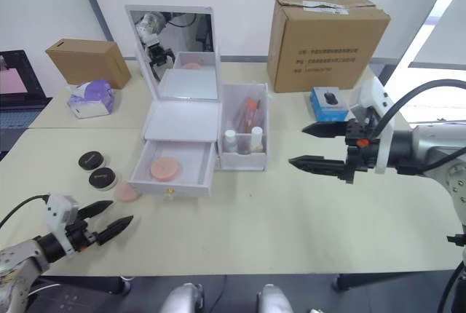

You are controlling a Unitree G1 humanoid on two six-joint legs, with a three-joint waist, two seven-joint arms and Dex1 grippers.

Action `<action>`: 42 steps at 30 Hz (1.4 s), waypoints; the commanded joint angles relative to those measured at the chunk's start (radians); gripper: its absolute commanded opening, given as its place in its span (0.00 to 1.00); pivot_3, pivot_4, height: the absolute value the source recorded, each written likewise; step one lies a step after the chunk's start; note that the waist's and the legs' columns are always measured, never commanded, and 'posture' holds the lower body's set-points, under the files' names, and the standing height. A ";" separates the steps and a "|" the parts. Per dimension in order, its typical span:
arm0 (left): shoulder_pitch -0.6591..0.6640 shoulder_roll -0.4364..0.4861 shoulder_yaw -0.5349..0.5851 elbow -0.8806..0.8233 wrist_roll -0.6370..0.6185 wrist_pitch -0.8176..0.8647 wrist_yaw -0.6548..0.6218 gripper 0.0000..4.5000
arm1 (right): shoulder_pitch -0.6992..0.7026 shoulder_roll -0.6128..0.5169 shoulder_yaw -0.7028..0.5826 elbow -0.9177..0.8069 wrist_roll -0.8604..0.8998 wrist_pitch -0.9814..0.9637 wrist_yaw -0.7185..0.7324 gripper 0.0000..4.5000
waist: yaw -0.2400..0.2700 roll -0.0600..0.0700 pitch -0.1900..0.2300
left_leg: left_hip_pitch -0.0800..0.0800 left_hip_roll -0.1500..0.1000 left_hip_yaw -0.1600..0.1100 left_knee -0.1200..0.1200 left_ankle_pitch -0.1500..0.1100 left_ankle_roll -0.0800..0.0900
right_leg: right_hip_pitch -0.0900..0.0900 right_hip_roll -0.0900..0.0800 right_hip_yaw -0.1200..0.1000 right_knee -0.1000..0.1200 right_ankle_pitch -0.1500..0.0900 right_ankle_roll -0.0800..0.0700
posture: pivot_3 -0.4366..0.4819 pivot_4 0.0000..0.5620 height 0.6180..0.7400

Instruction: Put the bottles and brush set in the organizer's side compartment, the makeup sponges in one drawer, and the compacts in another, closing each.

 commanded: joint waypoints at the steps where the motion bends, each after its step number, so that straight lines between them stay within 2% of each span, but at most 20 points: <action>1: -0.007 -0.019 -0.023 -0.073 0.022 0.039 0.086 0.99 | 0.028 -0.017 -0.079 -0.053 0.041 0.026 -0.024 1.00 | 0.001 0.000 0.000 | 0.000 0.000 0.000 0.000 0.000 0.000 | 0.000 0.000 0.000 0.000 0.000 0.000 | 0.48 0.27 1.00; 12: -0.150 -0.027 -0.088 -0.015 0.107 0.100 0.241 0.99 | 0.038 -0.028 -0.095 -0.077 0.076 0.037 -0.070 1.00 | 0.002 0.001 0.000 | 0.000 0.000 -0.001 0.000 0.000 0.000 | 0.001 0.000 0.000 0.000 -0.001 0.001 | 0.48 0.27 1.00; 23: -0.291 -0.027 -0.192 0.032 0.182 0.140 0.292 0.99 | 0.031 -0.039 -0.089 -0.081 0.081 0.038 -0.084 1.00 | 0.006 0.001 0.000 | -0.001 -0.001 -0.002 0.001 0.000 0.000 | 0.001 0.001 0.000 0.000 0.002 0.004 | 0.48 0.27 1.00; 26: -0.291 0.024 -0.198 0.008 0.193 0.176 0.264 0.86 | 0.051 -0.047 -0.105 -0.089 0.084 0.043 -0.081 1.00 | 0.001 0.001 0.000 | 0.000 -0.001 -0.004 0.001 0.000 0.000 | 0.001 0.002 0.000 0.000 0.003 0.006 | 0.48 0.27 1.00; 29: -0.299 0.058 -0.187 -0.003 0.184 0.200 0.251 0.66 | 0.060 -0.050 -0.112 -0.090 0.083 0.044 -0.085 1.00 | -0.002 0.001 0.000 | 0.000 -0.001 -0.005 0.000 0.000 0.000 | 0.001 0.002 0.000 0.000 0.003 0.006 | 0.48 0.27 1.00; 35: -0.356 0.097 -0.128 0.066 0.145 0.192 0.227 0.65 | 0.060 -0.048 -0.105 -0.089 0.086 0.038 -0.093 1.00 | -0.001 0.001 0.000 | 0.000 -0.001 -0.005 0.000 0.000 0.000 | 0.000 0.002 0.000 0.000 0.003 0.006 | 0.48 0.27 1.00; 42: -0.552 0.144 -0.034 0.128 0.053 0.228 0.197 0.65 | 0.041 -0.038 -0.079 -0.078 0.081 0.019 -0.084 1.00 | 0.006 -0.001 0.001 | -0.002 -0.002 -0.005 0.001 0.000 0.000 | 0.001 0.002 -0.001 -0.001 0.003 0.006 | 0.48 0.27 1.00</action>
